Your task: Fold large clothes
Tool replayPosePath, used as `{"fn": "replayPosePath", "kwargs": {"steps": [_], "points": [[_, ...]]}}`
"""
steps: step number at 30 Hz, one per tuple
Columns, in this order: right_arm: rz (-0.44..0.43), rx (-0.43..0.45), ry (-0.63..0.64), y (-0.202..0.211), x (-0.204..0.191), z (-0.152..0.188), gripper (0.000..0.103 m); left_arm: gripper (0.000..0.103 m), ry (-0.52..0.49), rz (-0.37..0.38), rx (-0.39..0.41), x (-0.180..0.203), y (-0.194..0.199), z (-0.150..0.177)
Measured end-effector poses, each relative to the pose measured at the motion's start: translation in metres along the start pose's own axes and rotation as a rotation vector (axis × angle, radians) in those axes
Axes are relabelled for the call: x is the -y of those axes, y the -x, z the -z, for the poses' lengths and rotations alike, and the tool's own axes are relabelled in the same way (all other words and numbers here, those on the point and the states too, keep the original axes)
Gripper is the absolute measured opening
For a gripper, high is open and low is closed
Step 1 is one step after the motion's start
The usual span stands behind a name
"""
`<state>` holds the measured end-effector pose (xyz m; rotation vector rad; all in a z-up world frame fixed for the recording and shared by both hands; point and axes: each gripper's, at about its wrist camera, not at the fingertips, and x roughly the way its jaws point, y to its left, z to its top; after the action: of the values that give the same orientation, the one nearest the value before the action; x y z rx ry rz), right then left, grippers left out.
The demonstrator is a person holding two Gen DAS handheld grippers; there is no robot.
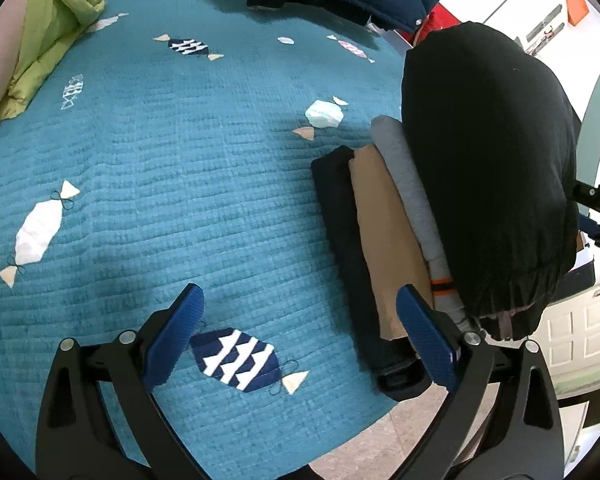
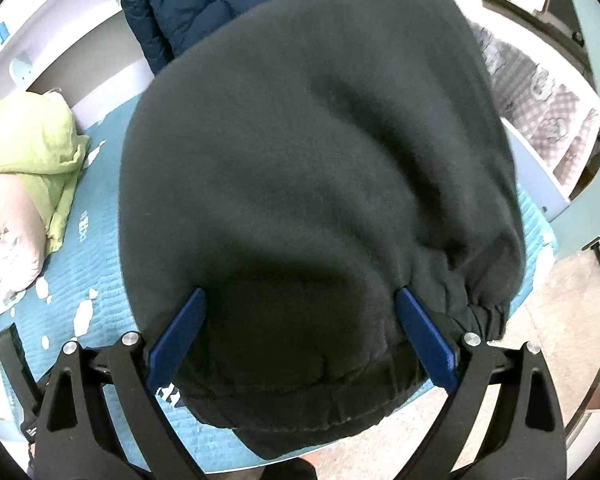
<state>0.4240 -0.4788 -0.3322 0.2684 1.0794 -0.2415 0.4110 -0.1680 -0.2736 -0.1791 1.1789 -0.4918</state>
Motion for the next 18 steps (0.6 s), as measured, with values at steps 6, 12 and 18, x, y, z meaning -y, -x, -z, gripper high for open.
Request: {"fn": "replayPosePath", "kwargs": {"steps": [6, 12, 18], "points": [[0.08, 0.084, 0.073, 0.018, -0.026, 0.023, 0.093, 0.097, -0.015, 0.014, 0.049, -0.015, 0.006, 0.008], [0.151, 0.182, 0.136, 0.029, -0.067, 0.076, 0.094, 0.097, -0.032, 0.004, 0.104, -0.03, 0.018, 0.028], [0.111, 0.205, 0.197, 0.011, -0.111, 0.139, 0.095, 0.097, -0.022, -0.014, 0.18, -0.052, 0.036, 0.057]]}}
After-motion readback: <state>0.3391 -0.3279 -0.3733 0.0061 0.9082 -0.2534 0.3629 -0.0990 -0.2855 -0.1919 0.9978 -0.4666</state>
